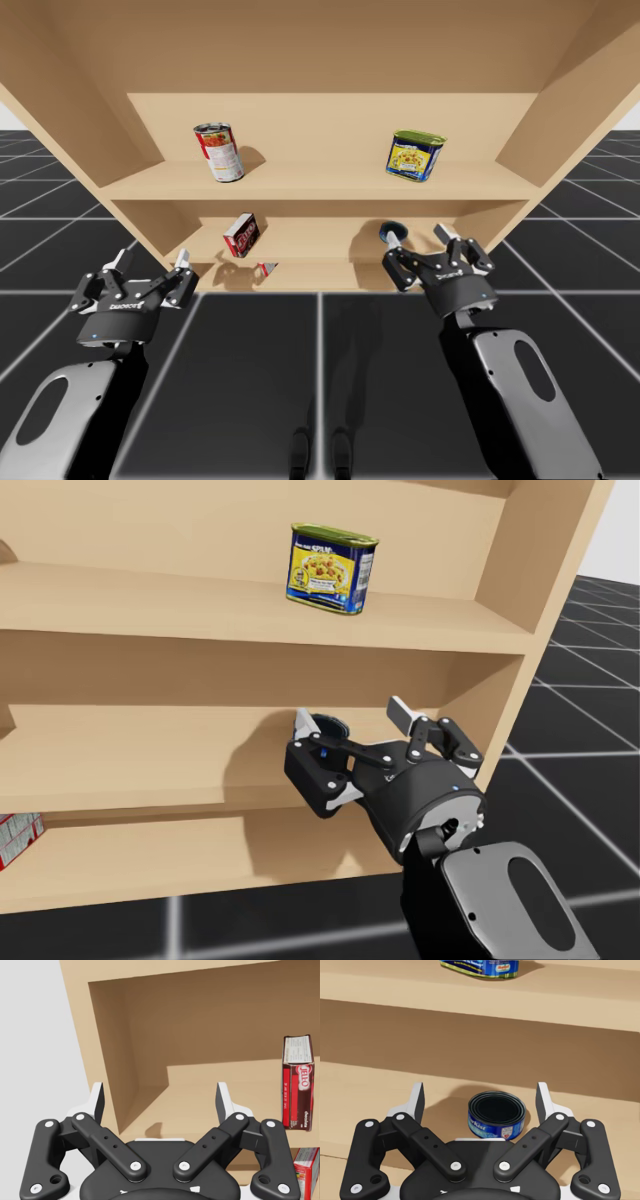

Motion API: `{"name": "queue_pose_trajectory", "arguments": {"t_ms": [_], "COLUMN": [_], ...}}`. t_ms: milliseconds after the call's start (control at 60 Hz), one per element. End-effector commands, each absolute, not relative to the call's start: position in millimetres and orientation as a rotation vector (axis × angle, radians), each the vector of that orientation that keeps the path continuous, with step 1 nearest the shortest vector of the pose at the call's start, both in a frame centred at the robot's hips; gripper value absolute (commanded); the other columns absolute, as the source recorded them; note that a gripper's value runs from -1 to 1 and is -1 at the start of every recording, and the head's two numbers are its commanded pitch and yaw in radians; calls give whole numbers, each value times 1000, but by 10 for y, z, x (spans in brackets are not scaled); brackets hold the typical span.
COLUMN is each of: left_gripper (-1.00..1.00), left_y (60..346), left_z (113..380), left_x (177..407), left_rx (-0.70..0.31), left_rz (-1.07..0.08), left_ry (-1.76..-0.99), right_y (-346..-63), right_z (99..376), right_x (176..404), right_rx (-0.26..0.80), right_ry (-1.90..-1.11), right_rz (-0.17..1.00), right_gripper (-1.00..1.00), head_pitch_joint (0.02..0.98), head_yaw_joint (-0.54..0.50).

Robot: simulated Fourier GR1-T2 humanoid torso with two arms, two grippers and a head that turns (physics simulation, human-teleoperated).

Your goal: Look through the shelves, find the tuna can, and take it.

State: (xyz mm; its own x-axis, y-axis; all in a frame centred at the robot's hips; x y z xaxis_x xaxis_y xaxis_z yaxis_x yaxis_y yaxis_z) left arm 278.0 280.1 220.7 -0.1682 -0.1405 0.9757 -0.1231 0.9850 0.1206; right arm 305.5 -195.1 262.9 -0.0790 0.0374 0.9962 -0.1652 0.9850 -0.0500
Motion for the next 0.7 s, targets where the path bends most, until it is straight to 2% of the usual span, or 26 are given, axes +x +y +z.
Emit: {"name": "queue_pose_trajectory", "arguments": {"t_ms": [17,367,700], "left_gripper": [-1000,-1000,-1000], "left_y": [2807,2823,2830], "left_z": [2205,2199,2201], "left_x": [2777,2776,2781], "left_rx": [195,193,198], "left_rz": [-18,-18,-14], "left_ry": [-1741,-1741,-1744], "right_y": [-1877,-1929,-1873], "right_z": [2525,2270,2076], "right_x": [3271,3647,3998], "right_rx": [99,29,48], "right_ry": [-1603,-1559,-1499], "right_rz": [174,139,138], "right_gripper": [-1000,-1000,-1000], "head_pitch_joint": [545,545,550], "head_yaw_joint": [-289,-282,-276]}}
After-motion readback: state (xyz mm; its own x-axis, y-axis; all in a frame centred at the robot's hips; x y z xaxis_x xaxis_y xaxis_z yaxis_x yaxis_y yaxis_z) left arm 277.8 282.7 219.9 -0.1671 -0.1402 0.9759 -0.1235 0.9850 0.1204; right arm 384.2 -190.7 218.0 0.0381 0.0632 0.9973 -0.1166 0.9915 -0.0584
